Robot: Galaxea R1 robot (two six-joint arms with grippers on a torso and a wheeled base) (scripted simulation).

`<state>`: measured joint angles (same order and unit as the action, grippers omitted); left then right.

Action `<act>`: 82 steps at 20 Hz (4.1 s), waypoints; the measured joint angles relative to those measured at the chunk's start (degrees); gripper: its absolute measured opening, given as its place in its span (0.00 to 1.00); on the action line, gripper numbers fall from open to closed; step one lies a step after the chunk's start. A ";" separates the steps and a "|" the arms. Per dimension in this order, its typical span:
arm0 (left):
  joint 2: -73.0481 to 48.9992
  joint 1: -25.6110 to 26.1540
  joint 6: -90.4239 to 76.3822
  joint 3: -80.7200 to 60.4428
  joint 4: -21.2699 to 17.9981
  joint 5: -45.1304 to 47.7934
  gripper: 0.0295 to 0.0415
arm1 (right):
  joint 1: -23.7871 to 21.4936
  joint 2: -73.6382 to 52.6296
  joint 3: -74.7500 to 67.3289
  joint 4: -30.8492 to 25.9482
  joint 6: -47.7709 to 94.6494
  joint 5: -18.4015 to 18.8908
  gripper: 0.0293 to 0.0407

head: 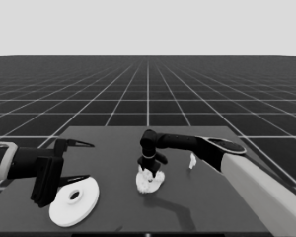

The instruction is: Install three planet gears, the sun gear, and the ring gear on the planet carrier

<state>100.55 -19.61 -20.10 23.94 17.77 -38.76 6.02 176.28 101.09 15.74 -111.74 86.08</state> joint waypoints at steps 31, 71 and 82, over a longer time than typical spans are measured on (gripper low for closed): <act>0.00 0.00 0.00 0.00 0.00 0.00 0.75 | 0.08 -0.02 0.03 0.02 -18.60 0.00 0.14; 4.82 -3.11 54.83 3.85 4.00 -45.94 0.95 | 14.25 -75.34 -78.80 24.15 93.53 -18.42 0.81; 16.76 26.13 81.92 31.70 -2.44 -42.99 0.75 | 14.30 -75.48 -78.93 24.23 93.64 -18.47 0.81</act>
<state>117.31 6.52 61.82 55.63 15.33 -81.75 20.32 100.80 22.16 39.97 -18.10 67.61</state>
